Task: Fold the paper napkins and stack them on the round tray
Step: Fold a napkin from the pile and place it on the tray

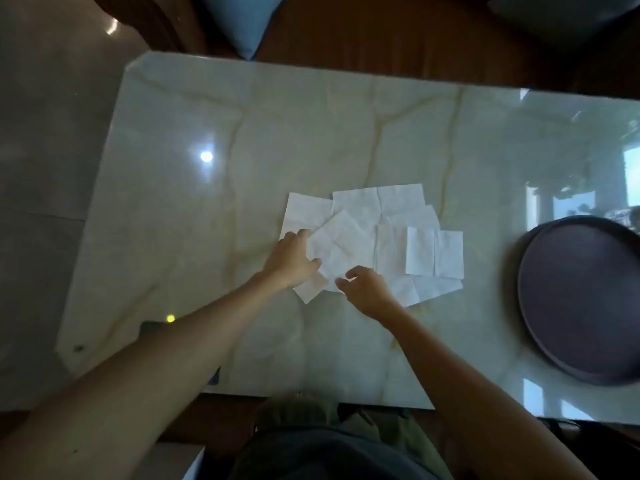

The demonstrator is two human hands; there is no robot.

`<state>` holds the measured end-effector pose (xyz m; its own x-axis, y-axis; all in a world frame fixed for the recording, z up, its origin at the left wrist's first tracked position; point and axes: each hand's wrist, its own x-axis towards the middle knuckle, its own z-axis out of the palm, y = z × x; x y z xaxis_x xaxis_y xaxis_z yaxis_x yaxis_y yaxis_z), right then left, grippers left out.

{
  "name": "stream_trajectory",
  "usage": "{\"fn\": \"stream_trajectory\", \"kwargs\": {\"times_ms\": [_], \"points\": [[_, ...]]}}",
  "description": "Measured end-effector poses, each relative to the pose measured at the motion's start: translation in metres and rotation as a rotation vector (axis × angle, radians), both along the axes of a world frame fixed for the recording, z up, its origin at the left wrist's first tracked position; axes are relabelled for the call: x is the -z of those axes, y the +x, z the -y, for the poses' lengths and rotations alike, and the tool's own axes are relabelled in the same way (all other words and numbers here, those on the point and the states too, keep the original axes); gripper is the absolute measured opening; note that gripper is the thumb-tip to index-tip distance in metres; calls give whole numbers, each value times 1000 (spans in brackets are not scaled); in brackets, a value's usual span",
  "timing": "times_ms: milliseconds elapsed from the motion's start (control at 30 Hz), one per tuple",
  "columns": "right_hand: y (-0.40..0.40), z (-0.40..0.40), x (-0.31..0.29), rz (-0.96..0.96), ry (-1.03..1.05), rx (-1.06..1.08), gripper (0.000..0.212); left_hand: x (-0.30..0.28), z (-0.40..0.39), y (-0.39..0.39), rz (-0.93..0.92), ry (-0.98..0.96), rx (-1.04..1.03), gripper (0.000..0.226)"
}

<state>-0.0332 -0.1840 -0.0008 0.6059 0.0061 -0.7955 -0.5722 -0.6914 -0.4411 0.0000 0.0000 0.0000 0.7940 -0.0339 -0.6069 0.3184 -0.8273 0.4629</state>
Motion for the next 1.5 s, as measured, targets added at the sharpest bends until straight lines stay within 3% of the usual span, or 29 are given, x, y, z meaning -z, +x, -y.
{"fn": "stream_trajectory", "kwargs": {"times_ms": [167,300,367,533,667,767,900,1033,1167,1500], "points": [[-8,-8,7,-156,273,461,28,17,-5,-1,-37,12,-59,62],[-5,-13,6,-201,307,680,19,22,-8,2,-51,14,-115,49],[-4,-16,7,-207,299,735,22,25,-7,3,-59,-20,-152,32],[-2,-8,-1,-134,289,657,22,18,-5,6,-79,-189,-274,31],[-3,7,-11,-78,375,693,34,-2,-6,9,-284,-613,-454,23],[0,17,-20,-98,522,845,33,-13,-7,2,-378,-809,-435,33],[2,25,-42,-30,558,778,15,-26,-5,-6,-411,-858,-439,43],[-1,31,-68,139,543,643,17,-41,1,-9,-495,-886,-538,22],[-5,40,-84,237,497,548,15,-57,14,-12,-452,-927,-451,27],[-6,52,-101,225,628,733,29,-84,34,-10,-265,-970,-402,27]]}}
